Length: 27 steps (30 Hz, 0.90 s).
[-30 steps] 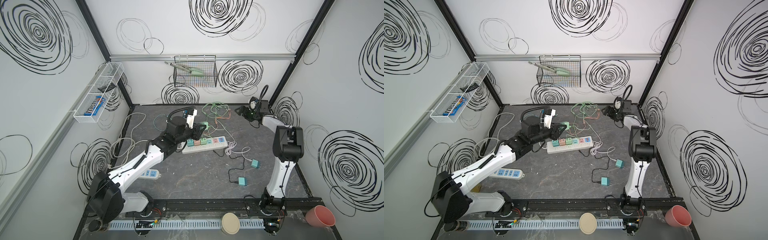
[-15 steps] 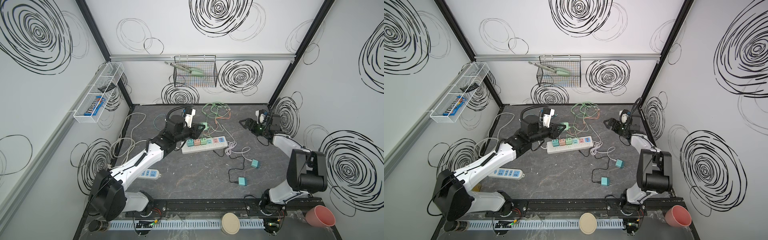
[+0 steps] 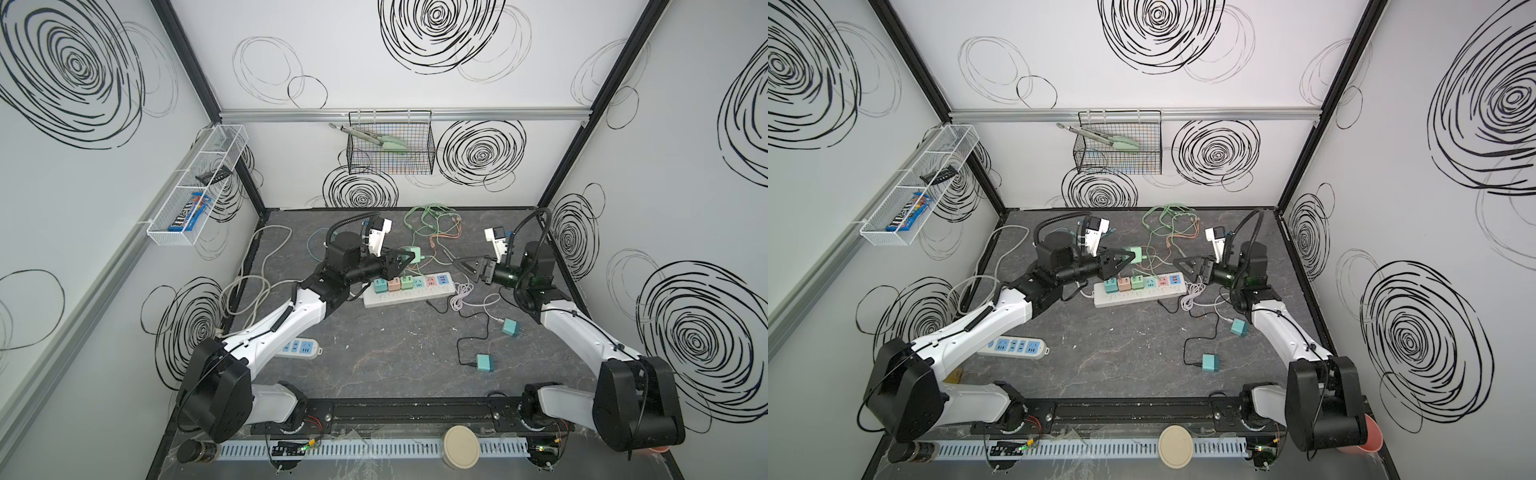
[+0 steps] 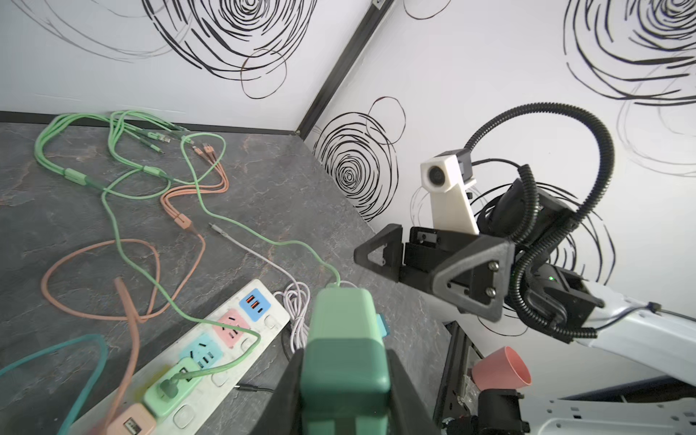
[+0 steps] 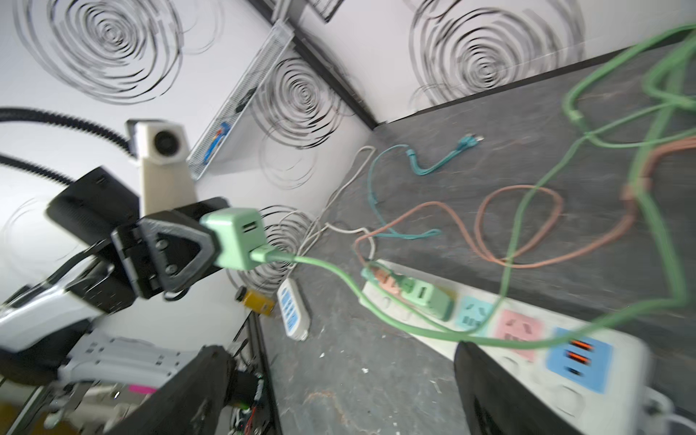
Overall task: Insert plugs into power strip
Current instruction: Pass the plug.
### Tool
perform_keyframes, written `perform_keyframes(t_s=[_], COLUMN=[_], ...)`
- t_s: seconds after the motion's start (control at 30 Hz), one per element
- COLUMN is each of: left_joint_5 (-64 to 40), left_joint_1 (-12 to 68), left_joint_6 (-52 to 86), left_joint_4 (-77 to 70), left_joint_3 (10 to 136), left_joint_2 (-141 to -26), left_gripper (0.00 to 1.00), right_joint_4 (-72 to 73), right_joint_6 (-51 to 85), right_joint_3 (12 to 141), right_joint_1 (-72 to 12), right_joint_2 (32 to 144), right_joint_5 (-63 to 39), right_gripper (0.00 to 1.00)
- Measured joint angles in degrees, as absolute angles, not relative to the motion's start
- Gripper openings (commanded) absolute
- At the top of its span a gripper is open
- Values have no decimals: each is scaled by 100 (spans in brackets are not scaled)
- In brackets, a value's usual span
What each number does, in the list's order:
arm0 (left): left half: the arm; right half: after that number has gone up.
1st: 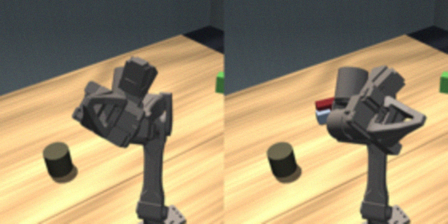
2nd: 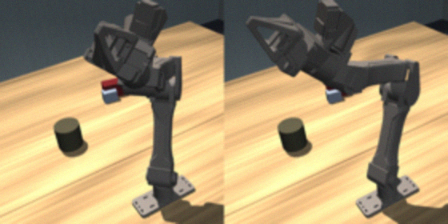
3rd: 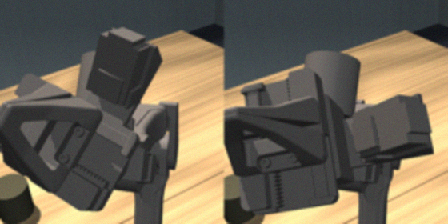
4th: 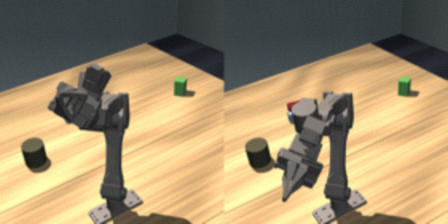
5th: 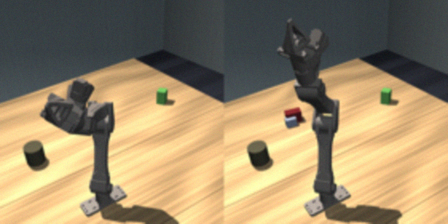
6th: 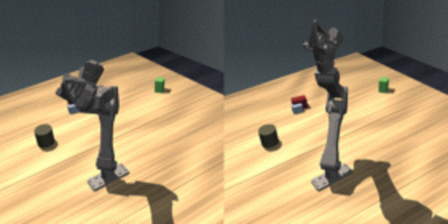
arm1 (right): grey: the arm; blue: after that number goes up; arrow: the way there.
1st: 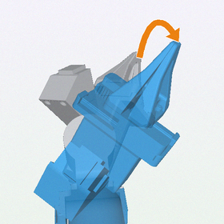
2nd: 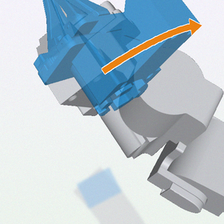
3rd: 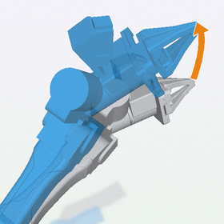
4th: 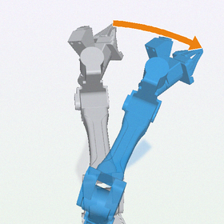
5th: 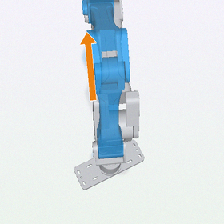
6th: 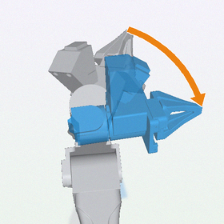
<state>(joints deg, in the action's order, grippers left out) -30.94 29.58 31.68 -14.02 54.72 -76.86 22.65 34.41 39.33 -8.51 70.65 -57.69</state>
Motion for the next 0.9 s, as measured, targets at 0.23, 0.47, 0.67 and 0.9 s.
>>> perform_keyframes(t_s=[0.23, 0.47, 0.67, 0.9], left_joint_5=[-3684, -4394, -4786, -4950], left_joint_1=[2703, 2482, 2480, 2480], left_joint_6=[3618, 4018, 4152, 4143], left_joint_4=[-2154, -2989, -3398, -3439], left_joint_3=[5262, 4989, 4888, 4886], left_joint_2=[-7642, -7629, -7658, -7789], left_gripper=[0, 0, 0, 0], right_joint_4=[2276, 2458, 2740, 3048], right_joint_6=[3380, 3470, 3680, 3597], right_joint_3=[4313, 4471, 4724, 5048], right_joint_1=[-1297, -1662, -1802, -2064], right_joint_2=[7275, 7728, 8079, 8154], right_joint_5=[-6259, -6372, -6420, -6648], right_gripper=[91, 87, 77, 72])
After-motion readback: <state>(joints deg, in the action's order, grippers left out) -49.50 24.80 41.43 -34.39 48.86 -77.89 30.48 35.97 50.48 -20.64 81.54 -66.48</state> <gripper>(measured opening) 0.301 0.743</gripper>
